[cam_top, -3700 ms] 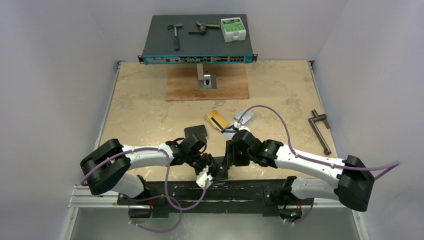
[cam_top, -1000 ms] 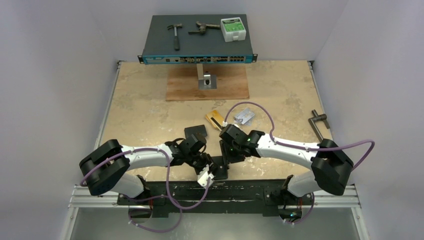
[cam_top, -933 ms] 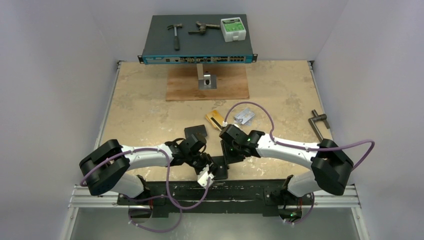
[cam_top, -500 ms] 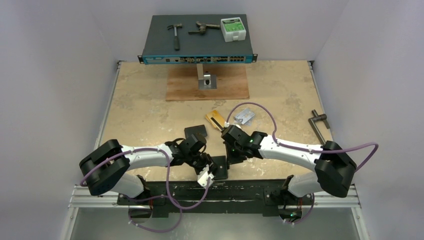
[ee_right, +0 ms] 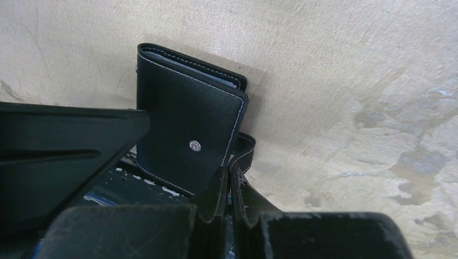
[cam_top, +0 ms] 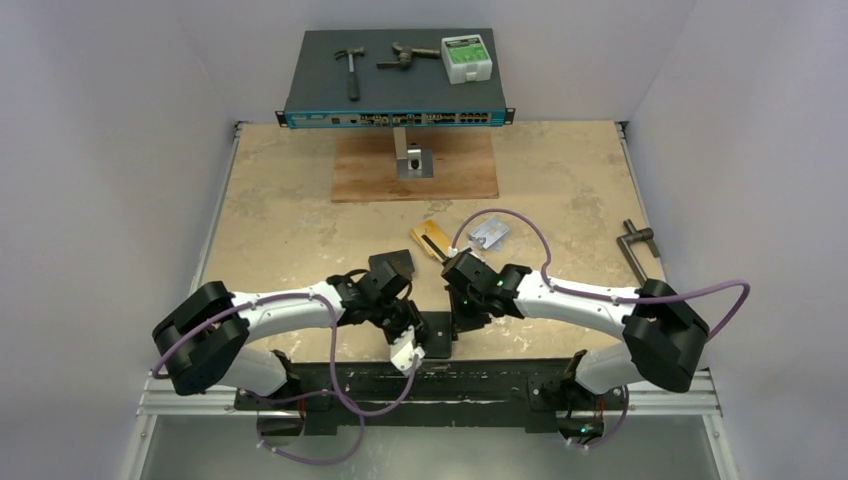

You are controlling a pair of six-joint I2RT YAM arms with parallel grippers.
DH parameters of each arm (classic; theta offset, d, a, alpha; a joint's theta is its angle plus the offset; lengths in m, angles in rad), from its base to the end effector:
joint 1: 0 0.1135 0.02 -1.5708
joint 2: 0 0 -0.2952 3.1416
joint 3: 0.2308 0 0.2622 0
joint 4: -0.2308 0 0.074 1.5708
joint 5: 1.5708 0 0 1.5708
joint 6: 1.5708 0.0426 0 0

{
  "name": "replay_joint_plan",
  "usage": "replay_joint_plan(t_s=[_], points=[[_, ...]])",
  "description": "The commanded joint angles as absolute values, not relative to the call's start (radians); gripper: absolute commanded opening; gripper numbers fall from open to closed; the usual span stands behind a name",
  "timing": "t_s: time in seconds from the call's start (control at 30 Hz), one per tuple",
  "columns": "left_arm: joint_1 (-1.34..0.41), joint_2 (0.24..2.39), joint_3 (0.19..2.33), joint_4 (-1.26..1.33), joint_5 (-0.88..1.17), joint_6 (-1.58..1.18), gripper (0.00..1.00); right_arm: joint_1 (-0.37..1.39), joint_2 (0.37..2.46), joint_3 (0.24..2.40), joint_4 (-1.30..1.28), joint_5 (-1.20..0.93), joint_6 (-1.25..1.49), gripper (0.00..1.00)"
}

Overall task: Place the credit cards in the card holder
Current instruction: Close the card holder at the center of the board.

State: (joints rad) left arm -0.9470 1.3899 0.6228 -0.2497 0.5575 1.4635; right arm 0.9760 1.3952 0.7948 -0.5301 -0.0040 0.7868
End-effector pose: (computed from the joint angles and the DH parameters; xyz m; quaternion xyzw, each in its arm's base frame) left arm 0.1279 -0.2163 0.1762 0.8906 0.2603 -0.1887 0.3218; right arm 0.1470 0.2176 0.2040 -0.0926 0.9715 0.1697 0.1374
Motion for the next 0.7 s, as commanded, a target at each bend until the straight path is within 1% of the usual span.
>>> replay_joint_plan(t_s=[0.0, 0.3, 0.43, 0.57, 0.67], points=[[-0.912, 1.352, 0.712, -0.454, 0.539, 1.586, 0.3, 0.98, 1.422, 0.809, -0.515, -0.02, 0.805, 0.0], [-0.911, 1.357, 0.707, -0.513, 0.548, 1.663, 0.3, 0.977, 1.413, 0.817, -0.52, -0.012, 0.825, 0.0], [-0.927, 1.359, 0.655, -0.423, 0.568, 1.661, 0.3, 0.971, 1.421, 0.818, -0.505, -0.03, 0.829, 0.0], [-0.933, 1.361, 0.578, -0.257, 0.593, 1.644, 0.3, 0.961, 1.431, 0.816, -0.489, -0.046, 0.83, 0.0], [-0.938, 1.37, 0.559, -0.221, 0.603, 1.65, 0.3, 0.952, 1.431, 0.809, -0.477, -0.054, 0.835, 0.0]])
